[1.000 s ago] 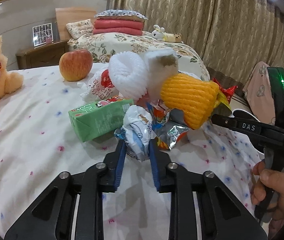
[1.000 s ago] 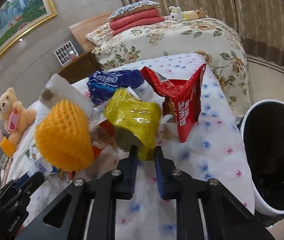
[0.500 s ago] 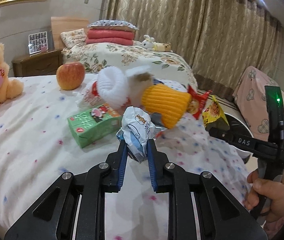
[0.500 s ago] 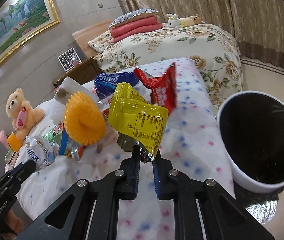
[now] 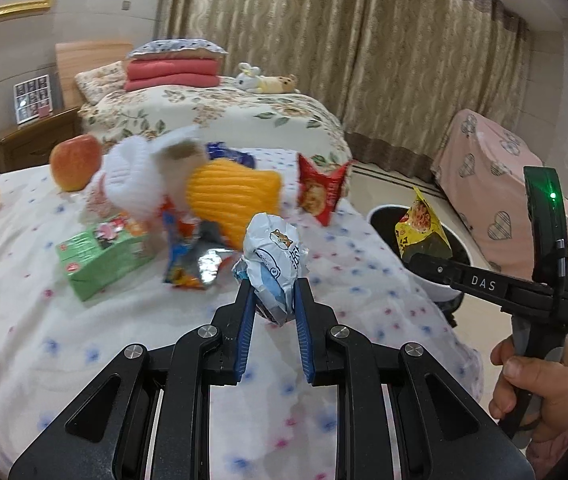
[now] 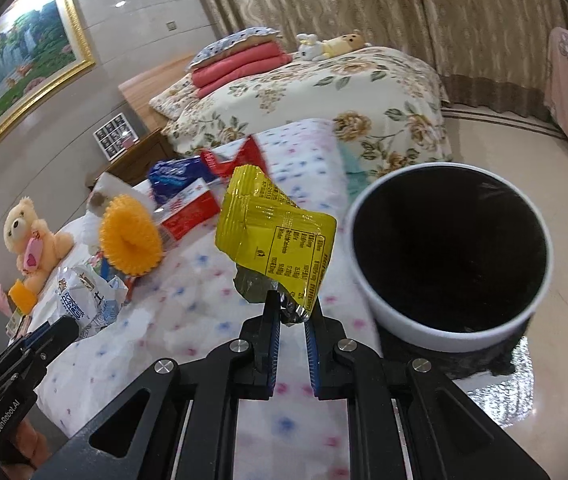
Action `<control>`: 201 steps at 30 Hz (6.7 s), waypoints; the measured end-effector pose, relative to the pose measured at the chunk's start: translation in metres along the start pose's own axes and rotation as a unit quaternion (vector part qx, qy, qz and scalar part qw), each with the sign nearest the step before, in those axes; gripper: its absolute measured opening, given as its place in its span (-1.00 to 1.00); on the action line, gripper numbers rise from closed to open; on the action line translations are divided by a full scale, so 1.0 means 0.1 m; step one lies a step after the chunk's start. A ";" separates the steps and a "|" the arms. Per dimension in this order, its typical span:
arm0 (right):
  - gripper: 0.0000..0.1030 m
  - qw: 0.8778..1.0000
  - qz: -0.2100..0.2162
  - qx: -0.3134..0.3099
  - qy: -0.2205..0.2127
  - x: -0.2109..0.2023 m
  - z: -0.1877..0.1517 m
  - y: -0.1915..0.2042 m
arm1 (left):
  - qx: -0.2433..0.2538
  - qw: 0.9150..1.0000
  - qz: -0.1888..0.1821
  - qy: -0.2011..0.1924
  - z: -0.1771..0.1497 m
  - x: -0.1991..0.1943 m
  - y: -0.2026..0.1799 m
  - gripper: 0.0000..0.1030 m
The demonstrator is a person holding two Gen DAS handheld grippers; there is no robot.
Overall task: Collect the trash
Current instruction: 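Carry both wrappers over the trash bin and open both tools to drop them, then move both open tools back toward the trash on the bed, then grasp the cartoon snack wrapper with the left tool while the right tool grasps the red chip bag, then carry both bags over the trash bin and open both tools to drop them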
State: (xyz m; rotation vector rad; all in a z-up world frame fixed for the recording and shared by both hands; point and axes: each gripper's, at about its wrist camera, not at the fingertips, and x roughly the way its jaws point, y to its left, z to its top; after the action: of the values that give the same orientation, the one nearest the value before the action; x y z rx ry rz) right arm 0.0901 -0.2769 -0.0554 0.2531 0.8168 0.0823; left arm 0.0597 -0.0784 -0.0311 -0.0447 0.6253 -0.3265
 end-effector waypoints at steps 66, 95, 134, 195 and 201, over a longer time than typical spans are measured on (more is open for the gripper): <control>-0.10 0.992 -0.064 0.111 0.014 -0.02 0.25 -1.35 | 0.058 0.992 -0.093 0.067 0.51 1.19 -1.25 0.10; 0.59 0.998 0.020 0.062 0.015 0.09 0.05 -0.32 | -0.052 0.998 0.007 0.043 0.00 0.38 0.10 0.29; -0.54 0.999 0.025 -0.024 0.023 1.02 0.68 0.46 | -0.103 0.990 0.045 0.089 0.21 0.74 0.83 -0.48; -0.84 0.996 -0.019 0.084 -0.023 -0.10 0.12 -0.79 | -0.004 0.995 -0.070 0.076 0.31 0.71 -0.64 -0.87; -0.84 0.995 -0.028 0.091 -0.022 -0.10 0.13 -0.92 | 0.007 0.994 -0.079 0.081 0.38 0.82 -0.76 -0.87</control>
State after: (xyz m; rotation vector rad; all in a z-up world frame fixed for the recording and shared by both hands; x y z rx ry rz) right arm 0.0910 -0.3703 -0.0631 0.4025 0.7887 -0.0511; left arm 0.1223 -0.1785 -0.0360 -0.0553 0.7817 -0.4898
